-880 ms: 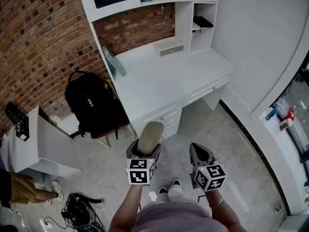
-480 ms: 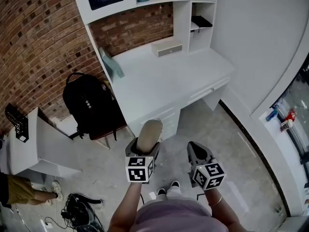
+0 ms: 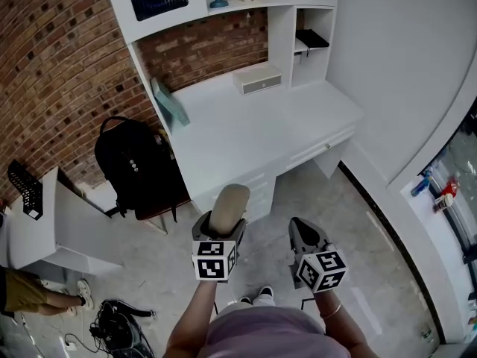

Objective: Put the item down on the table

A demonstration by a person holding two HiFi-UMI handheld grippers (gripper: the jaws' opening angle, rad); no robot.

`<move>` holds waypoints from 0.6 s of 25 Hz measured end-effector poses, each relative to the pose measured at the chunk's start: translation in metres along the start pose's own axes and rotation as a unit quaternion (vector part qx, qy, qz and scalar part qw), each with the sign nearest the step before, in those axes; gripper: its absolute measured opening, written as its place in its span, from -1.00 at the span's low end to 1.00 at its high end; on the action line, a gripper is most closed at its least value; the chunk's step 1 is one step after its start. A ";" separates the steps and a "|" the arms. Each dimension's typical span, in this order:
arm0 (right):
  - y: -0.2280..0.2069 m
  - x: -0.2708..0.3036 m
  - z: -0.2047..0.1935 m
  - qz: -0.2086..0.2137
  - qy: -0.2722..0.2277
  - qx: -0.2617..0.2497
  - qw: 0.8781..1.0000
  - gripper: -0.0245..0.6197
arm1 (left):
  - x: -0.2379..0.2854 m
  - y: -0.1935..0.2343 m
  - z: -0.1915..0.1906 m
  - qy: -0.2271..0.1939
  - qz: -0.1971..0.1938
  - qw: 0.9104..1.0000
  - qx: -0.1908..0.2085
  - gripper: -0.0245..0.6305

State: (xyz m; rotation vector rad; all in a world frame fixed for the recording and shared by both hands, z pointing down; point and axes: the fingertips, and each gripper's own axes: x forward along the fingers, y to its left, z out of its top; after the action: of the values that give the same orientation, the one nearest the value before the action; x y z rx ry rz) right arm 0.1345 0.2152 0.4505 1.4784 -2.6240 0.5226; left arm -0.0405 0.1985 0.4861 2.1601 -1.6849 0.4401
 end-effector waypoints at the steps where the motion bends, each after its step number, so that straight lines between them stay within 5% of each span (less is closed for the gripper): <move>1: -0.003 0.001 0.001 0.000 0.000 0.001 1.000 -0.92 | 0.002 -0.001 0.002 -0.001 0.002 1.000 0.002 0.25; 15: -0.033 0.036 0.005 0.008 0.008 0.007 1.000 -0.92 | 0.045 0.010 0.021 0.001 0.012 1.000 -0.007 0.25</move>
State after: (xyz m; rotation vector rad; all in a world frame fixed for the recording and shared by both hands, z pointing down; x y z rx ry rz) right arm 0.1437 0.1689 0.4623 1.4521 -2.6288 0.5532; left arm -0.0394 0.1480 0.4886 2.1313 -1.7091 0.4358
